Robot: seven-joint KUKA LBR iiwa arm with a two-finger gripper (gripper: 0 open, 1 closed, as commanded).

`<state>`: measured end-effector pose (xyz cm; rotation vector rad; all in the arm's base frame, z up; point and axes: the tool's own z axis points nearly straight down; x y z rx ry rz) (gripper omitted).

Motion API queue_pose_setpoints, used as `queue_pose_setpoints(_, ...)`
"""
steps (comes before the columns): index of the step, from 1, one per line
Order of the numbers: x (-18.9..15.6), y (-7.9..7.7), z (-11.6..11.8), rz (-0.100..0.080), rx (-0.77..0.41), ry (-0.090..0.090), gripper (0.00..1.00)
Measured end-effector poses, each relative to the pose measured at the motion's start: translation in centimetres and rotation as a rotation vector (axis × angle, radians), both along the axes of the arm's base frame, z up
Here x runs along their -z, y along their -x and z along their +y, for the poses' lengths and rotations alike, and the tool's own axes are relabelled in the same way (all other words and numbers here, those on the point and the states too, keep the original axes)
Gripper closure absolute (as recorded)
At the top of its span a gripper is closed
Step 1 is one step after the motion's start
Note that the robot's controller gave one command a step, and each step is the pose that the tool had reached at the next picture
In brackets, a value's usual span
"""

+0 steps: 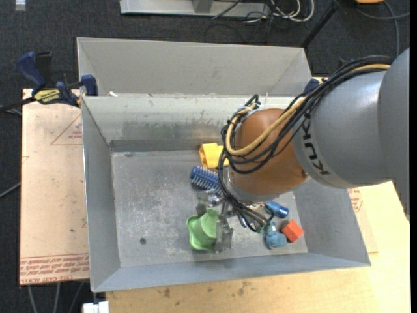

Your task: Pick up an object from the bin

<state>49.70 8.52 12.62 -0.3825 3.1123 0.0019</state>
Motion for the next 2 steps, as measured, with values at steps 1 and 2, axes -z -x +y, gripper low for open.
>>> queue_pose_setpoints(1,-2.5,-0.1,0.1,0.001,0.001,0.0,1.0)
queue_pose_setpoints(2,-6.3,-0.2,0.2,0.0,0.001,0.0,1.0)
